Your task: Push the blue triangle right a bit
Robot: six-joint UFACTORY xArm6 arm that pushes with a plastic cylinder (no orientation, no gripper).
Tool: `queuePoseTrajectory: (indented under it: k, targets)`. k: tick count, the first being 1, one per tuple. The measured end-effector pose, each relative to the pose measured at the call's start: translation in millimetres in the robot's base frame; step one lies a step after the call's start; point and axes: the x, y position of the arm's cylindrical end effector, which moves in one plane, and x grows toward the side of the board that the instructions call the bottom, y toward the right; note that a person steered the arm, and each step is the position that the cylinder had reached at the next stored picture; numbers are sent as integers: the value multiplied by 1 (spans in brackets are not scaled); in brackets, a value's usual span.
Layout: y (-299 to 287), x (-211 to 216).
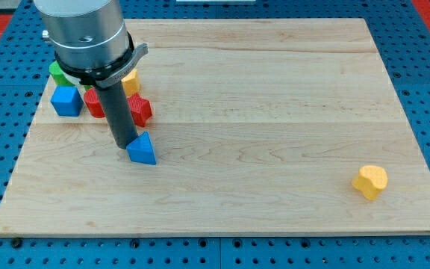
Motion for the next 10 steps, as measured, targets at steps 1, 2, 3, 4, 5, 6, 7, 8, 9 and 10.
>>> queuePoseTrajectory:
  k: [1,2,3,4,5,6,7,8,9,10]
  targets:
    - [-23,1]
    - [-44,3]
    - [-52,3]
    - [-60,3]
    - [-69,3]
    - [-78,4]
    - [-76,7]
    - [-77,15]
    - [-74,36]
    - [-66,47]
